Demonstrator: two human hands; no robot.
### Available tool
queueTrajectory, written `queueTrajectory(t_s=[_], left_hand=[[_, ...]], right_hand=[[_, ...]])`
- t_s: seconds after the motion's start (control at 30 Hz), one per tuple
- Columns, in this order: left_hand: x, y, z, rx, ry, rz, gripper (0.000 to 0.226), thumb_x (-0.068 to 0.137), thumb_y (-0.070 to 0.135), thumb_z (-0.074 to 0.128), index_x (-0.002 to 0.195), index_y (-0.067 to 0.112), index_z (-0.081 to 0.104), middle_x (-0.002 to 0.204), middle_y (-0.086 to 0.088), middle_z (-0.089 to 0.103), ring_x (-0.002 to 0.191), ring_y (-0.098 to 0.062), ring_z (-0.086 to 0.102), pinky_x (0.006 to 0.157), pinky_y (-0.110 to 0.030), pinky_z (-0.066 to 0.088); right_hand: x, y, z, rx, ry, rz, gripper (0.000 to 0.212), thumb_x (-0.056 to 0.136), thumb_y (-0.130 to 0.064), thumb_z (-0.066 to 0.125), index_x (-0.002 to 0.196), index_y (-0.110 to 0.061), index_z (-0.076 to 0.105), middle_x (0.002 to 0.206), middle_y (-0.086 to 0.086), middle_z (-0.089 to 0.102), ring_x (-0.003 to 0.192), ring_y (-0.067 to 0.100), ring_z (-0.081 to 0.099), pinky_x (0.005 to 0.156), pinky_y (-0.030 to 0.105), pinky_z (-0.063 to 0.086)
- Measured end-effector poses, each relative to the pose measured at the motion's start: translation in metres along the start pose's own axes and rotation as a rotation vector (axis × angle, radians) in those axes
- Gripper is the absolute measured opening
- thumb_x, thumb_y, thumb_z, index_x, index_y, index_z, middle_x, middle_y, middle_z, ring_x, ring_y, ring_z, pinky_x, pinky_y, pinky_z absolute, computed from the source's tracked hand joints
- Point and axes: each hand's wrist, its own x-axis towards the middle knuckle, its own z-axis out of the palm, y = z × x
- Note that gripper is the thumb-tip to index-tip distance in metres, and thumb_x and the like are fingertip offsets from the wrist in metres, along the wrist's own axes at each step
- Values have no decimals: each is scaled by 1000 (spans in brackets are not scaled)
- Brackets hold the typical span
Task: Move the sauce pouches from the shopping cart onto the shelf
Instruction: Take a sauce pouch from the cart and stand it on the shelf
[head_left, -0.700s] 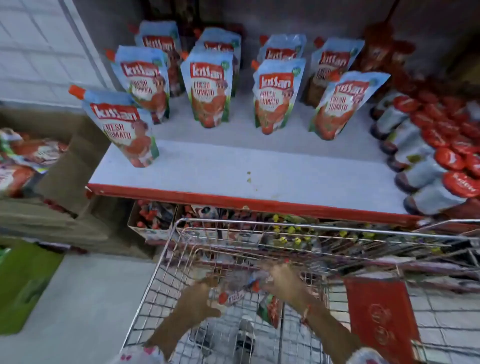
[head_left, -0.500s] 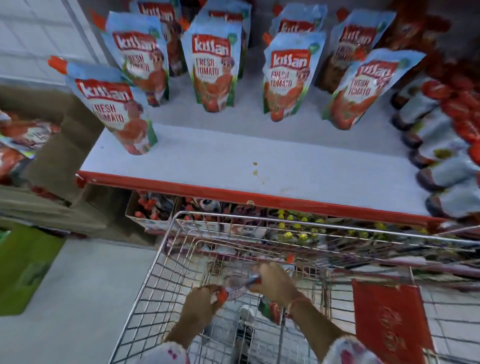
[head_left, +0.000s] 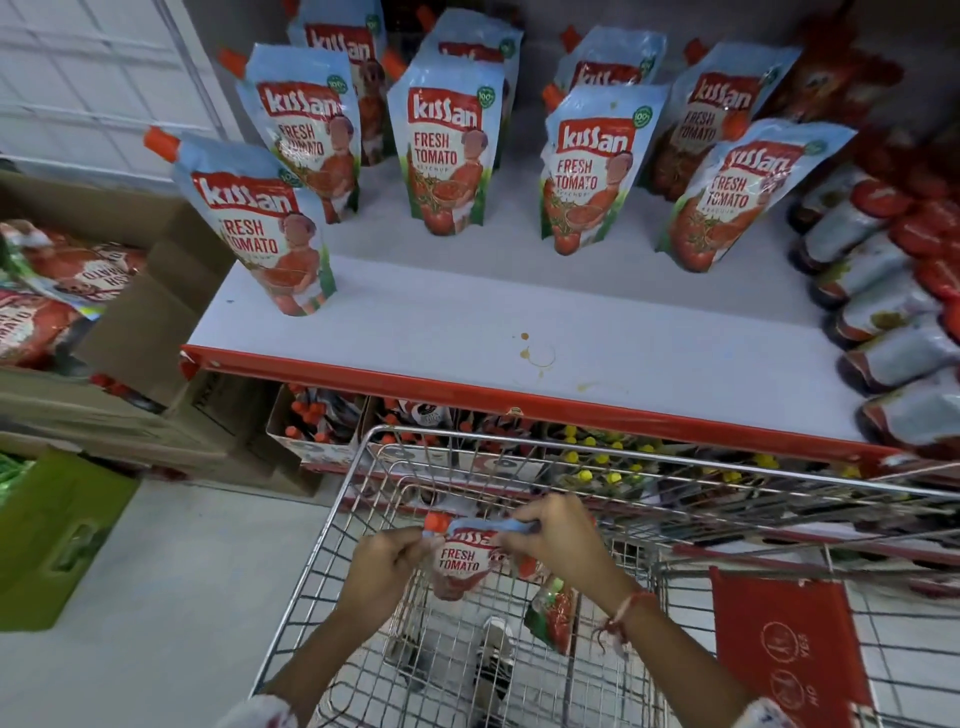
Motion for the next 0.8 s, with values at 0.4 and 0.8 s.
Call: queueTrajectory(t_s=[0.4, 0.8], left_hand=[[-17, 113, -89, -313, 88, 211, 25, 84, 34, 57, 80, 18, 75, 81, 2, 77, 79, -10, 70, 69, -27, 58], [52, 192, -158, -474, 321, 483, 46, 87, 29, 60, 71, -13, 48, 66, -28, 46, 74, -19, 43, 74, -39, 41]], right_hand=[[-37, -80, -67, 683, 140, -117, 37, 65, -9, 83, 99, -20, 72, 96, -3, 78, 94, 15, 72, 84, 38, 60], [10, -163, -153, 709, 394, -449, 27, 70, -1, 77, 96, -7, 72, 97, 10, 75, 91, 18, 73, 80, 31, 61]])
